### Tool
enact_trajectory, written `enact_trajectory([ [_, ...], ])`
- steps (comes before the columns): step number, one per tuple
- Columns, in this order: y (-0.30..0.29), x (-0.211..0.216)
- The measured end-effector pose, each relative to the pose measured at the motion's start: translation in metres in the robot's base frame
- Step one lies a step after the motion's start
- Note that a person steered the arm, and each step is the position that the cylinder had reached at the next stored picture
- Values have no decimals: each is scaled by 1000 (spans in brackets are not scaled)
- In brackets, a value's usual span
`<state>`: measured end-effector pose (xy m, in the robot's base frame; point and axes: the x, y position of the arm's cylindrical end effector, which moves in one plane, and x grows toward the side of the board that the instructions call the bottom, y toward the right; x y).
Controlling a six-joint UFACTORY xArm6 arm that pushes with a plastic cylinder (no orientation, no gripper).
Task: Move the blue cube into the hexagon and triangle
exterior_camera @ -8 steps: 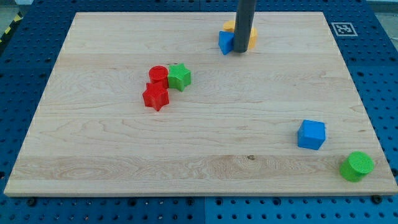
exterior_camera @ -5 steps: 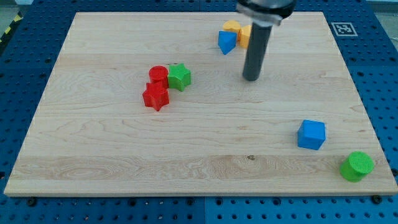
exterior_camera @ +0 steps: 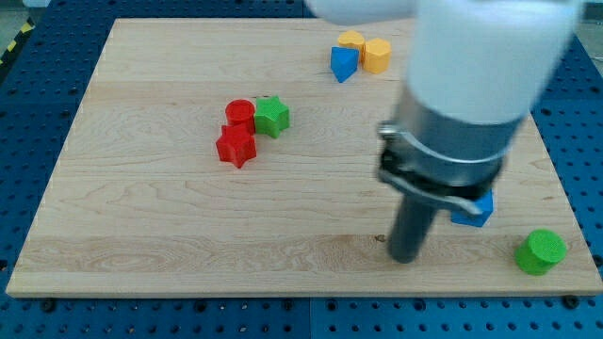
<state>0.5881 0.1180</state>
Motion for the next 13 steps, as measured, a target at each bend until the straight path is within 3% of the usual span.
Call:
enact_trajectory([
  [1,54,-1],
  [4,60,-43],
  [10,74,-220],
  [13,149,-223],
])
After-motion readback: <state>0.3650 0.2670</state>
